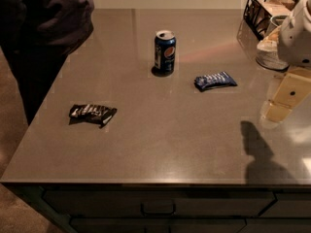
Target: Pick rxbar chocolate
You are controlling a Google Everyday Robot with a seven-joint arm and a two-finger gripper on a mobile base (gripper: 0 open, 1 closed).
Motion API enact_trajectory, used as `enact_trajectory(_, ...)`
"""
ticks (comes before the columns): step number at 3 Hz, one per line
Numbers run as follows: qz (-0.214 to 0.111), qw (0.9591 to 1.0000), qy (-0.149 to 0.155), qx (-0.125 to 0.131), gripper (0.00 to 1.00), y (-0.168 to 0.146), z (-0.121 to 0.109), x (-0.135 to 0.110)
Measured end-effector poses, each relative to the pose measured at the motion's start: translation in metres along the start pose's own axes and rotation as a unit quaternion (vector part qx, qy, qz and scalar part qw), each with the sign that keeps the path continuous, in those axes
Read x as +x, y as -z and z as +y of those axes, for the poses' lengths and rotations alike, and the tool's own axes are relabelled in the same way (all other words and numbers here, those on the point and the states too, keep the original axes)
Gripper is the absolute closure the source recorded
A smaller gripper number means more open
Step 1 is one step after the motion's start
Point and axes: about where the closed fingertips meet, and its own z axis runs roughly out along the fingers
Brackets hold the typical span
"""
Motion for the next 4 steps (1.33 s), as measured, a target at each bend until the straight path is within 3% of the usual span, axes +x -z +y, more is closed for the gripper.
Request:
enact_trajectory(1, 0.0, 1.0, 0.0, 0.0, 0.0, 0.0, 0.0, 0.0)
enact_trajectory(2, -0.024, 0.9997, 0.0, -0.002, 0.0, -0.007, -0.004, -0.02)
enact_trajectory(4, -0.1, 0.9944, 0.007, -0.035, 0.0, -0.056, 0.0, -0.1)
